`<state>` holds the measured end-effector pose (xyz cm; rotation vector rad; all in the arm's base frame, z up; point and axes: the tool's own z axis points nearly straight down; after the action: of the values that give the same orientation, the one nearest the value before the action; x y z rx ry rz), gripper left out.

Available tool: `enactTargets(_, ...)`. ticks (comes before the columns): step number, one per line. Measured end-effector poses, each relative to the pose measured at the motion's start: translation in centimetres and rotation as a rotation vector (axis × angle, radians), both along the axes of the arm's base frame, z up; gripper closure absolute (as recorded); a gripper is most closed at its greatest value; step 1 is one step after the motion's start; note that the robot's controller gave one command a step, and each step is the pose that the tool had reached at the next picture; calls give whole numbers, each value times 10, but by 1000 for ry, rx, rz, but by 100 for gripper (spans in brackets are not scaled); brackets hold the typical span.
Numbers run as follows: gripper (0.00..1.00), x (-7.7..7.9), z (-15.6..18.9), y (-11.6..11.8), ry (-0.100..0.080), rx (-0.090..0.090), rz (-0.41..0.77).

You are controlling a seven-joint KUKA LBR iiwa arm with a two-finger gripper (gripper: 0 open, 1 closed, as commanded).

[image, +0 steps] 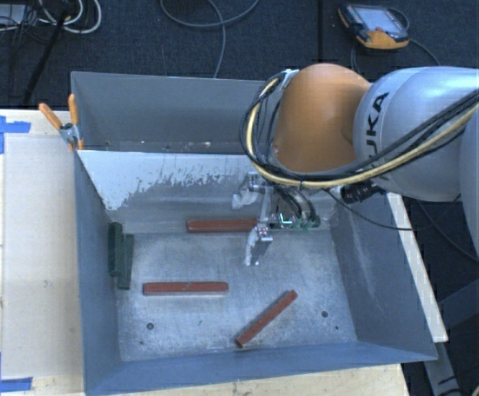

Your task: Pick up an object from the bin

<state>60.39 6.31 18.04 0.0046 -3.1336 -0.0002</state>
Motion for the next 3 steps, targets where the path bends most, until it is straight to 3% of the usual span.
enactTargets(3,0,-6,-15,-1,-19,1,5)
